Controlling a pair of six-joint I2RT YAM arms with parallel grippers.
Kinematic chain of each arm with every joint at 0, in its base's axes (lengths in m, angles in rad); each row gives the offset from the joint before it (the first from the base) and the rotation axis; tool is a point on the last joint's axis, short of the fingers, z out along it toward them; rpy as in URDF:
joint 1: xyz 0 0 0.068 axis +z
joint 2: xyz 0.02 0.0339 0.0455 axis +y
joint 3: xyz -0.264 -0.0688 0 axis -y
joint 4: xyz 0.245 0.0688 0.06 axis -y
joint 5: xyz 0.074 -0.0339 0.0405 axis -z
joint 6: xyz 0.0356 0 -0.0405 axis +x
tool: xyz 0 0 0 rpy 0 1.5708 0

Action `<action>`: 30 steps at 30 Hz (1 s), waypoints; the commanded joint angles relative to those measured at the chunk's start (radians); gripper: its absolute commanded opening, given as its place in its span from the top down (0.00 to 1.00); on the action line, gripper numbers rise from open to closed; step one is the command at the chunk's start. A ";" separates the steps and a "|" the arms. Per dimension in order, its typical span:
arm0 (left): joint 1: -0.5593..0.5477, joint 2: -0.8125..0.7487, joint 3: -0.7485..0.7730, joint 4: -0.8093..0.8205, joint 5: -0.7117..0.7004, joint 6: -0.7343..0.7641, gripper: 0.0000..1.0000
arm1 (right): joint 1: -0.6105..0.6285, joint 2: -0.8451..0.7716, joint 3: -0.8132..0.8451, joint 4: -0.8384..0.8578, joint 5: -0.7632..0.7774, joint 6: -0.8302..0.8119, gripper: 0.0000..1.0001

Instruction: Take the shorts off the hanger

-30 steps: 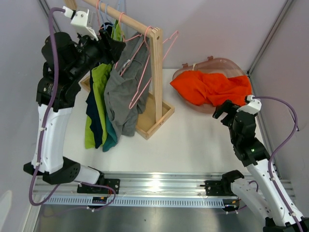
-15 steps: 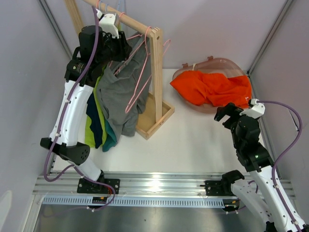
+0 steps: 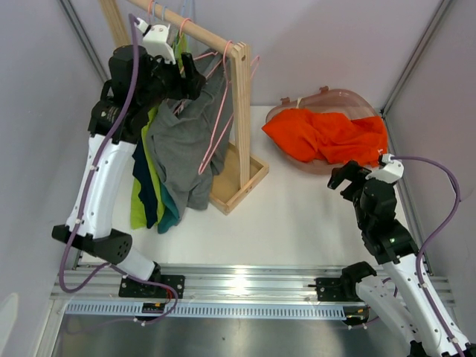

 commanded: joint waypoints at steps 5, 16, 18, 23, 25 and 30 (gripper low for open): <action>0.015 -0.128 -0.034 0.058 -0.038 0.012 0.24 | 0.013 -0.001 -0.004 0.025 -0.012 0.021 0.01; 0.018 -0.069 -0.043 0.068 -0.046 0.014 0.25 | 0.019 0.004 0.000 0.025 -0.006 0.010 0.01; 0.020 -0.059 -0.052 0.078 -0.058 0.012 0.25 | 0.021 0.009 0.002 0.026 -0.004 0.007 0.01; 0.021 -0.005 -0.049 0.088 -0.076 0.005 0.30 | 0.024 0.013 0.005 0.028 -0.014 0.005 0.01; 0.021 0.010 -0.043 0.087 -0.106 -0.003 0.39 | 0.024 0.015 0.002 0.025 -0.012 0.005 0.01; 0.023 0.040 -0.011 0.079 -0.107 -0.008 0.62 | 0.030 0.007 0.000 0.012 -0.011 0.011 0.01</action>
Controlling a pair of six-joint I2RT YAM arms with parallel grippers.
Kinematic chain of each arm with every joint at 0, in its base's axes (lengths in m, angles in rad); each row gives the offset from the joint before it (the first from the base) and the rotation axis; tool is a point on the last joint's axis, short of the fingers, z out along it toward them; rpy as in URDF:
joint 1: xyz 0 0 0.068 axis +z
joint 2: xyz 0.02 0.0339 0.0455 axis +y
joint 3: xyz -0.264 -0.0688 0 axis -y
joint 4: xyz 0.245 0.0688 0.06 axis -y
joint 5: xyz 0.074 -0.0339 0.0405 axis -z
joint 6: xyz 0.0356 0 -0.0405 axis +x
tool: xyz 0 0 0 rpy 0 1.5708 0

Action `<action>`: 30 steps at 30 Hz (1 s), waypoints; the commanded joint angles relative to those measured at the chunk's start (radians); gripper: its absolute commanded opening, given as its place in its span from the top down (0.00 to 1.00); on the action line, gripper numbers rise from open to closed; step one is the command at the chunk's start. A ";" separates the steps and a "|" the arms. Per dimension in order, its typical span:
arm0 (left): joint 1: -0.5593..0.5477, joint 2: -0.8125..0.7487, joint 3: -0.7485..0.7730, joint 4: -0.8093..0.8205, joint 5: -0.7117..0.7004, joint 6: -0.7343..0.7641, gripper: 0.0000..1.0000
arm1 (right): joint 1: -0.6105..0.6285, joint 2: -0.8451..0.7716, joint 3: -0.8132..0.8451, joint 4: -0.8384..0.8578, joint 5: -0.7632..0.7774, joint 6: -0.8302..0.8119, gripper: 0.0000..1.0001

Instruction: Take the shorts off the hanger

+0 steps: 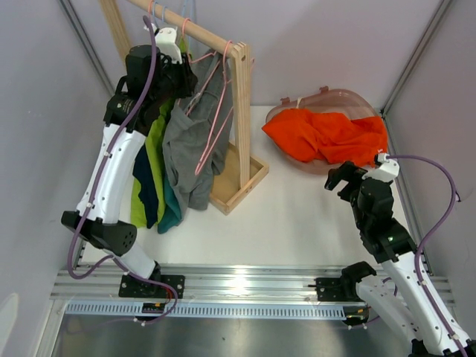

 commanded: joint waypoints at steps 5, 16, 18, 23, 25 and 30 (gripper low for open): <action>0.010 0.011 0.065 0.015 -0.027 -0.010 1.00 | 0.018 -0.020 0.012 0.015 -0.002 0.020 0.01; 0.010 -0.005 0.338 -0.068 -0.016 -0.061 1.00 | 0.547 0.281 0.350 0.207 -0.038 -0.185 0.01; 0.010 -0.032 0.335 -0.066 -0.013 -0.070 1.00 | 0.683 0.433 0.525 0.217 0.109 -0.294 0.01; 0.010 -0.074 0.295 -0.072 -0.015 -0.081 1.00 | 0.906 0.711 0.901 0.233 0.150 -0.380 0.01; 0.010 -0.100 0.242 -0.061 -0.018 -0.082 1.00 | 0.972 0.833 0.983 0.268 0.159 -0.429 0.01; 0.010 -0.161 0.139 -0.017 -0.019 -0.081 1.00 | 1.039 1.068 1.289 0.236 0.179 -0.440 0.00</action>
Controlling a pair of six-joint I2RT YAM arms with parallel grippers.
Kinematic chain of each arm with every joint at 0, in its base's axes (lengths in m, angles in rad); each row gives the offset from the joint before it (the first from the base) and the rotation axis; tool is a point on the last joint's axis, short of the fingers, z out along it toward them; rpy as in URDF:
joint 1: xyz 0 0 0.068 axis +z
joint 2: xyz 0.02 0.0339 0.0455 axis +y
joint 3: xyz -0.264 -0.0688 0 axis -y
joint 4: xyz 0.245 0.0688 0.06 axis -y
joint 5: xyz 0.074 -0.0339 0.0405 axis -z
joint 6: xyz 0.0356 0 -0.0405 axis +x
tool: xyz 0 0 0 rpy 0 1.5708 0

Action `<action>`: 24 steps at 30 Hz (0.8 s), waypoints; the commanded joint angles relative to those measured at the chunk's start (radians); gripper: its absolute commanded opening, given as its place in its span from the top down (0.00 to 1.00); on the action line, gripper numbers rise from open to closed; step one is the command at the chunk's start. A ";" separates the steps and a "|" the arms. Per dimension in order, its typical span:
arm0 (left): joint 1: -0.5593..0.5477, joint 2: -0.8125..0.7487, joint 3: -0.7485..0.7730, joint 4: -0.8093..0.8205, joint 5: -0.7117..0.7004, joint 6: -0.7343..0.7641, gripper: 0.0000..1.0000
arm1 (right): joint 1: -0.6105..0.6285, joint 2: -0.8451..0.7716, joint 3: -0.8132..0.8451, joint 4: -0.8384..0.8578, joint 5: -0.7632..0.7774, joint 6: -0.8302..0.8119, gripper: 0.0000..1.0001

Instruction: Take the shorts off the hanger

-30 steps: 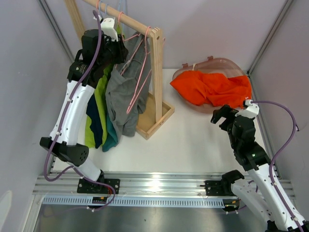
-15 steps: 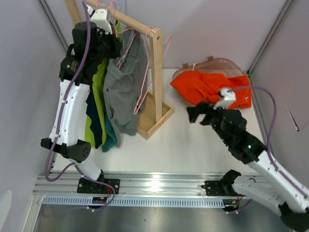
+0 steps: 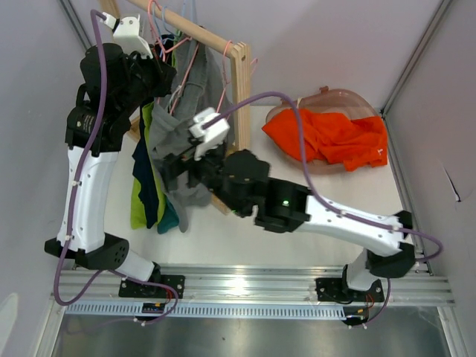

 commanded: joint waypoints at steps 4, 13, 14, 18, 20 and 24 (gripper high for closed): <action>0.005 -0.059 -0.019 0.111 -0.006 -0.009 1.00 | 0.068 0.241 0.326 -0.053 0.085 -0.075 0.01; 0.005 -0.084 -0.003 0.096 0.012 -0.022 1.00 | 0.097 0.333 0.292 0.021 0.314 -0.146 0.01; 0.005 -0.091 -0.001 0.094 0.012 -0.027 1.00 | 0.099 0.339 0.283 0.048 0.367 -0.172 0.01; 0.005 -0.111 -0.003 0.088 0.048 -0.036 1.00 | 0.097 0.364 0.214 0.188 0.466 -0.262 0.27; 0.005 -0.121 -0.006 0.085 0.051 -0.042 1.00 | 0.099 0.375 0.164 0.274 0.493 -0.305 0.58; 0.008 -0.124 0.008 0.073 0.051 -0.045 1.00 | 0.100 0.408 0.145 0.282 0.521 -0.278 1.00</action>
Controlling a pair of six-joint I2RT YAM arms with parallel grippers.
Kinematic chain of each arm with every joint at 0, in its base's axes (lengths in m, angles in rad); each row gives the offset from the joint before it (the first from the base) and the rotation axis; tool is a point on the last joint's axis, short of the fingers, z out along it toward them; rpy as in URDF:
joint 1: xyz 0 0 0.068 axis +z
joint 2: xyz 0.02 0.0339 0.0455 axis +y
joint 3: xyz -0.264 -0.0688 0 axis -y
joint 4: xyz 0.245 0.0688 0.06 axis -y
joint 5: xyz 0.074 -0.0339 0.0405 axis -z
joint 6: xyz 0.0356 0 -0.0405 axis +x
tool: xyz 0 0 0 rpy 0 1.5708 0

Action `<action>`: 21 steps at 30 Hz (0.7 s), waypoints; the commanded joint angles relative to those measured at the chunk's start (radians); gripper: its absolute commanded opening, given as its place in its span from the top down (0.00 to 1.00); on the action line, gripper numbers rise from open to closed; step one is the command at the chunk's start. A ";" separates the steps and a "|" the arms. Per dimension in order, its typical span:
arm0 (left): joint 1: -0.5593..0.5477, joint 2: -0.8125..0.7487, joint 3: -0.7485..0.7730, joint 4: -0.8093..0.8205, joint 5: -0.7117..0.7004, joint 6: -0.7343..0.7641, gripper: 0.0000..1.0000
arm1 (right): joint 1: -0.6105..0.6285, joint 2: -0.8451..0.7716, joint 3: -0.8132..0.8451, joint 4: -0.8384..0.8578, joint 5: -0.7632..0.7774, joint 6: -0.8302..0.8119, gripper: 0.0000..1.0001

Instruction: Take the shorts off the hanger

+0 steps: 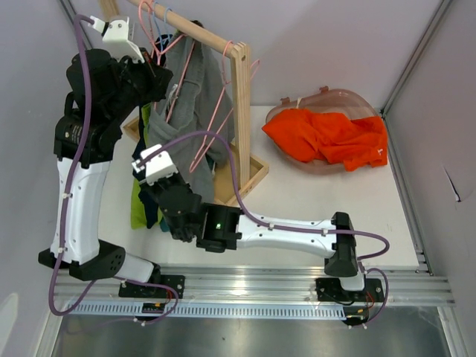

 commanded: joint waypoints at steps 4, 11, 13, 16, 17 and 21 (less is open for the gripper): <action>0.015 -0.043 0.076 0.084 0.016 -0.004 1.00 | 0.040 0.029 -0.066 -0.010 0.081 0.113 1.00; 0.031 -0.005 0.158 0.071 0.007 0.001 1.00 | 0.216 0.040 -0.228 -0.132 0.144 0.357 1.00; 0.033 -0.002 0.160 0.074 0.007 0.001 1.00 | 0.233 0.050 -0.226 -0.194 0.153 0.411 1.00; 0.035 0.004 0.161 0.084 0.004 0.007 1.00 | 0.255 0.063 -0.229 -0.219 0.141 0.469 1.00; 0.036 0.013 0.172 0.077 0.004 0.007 1.00 | 0.258 0.067 -0.225 -0.230 0.144 0.475 1.00; 0.038 0.000 0.155 0.100 0.001 0.008 1.00 | 0.256 0.075 -0.212 -0.238 0.147 0.488 1.00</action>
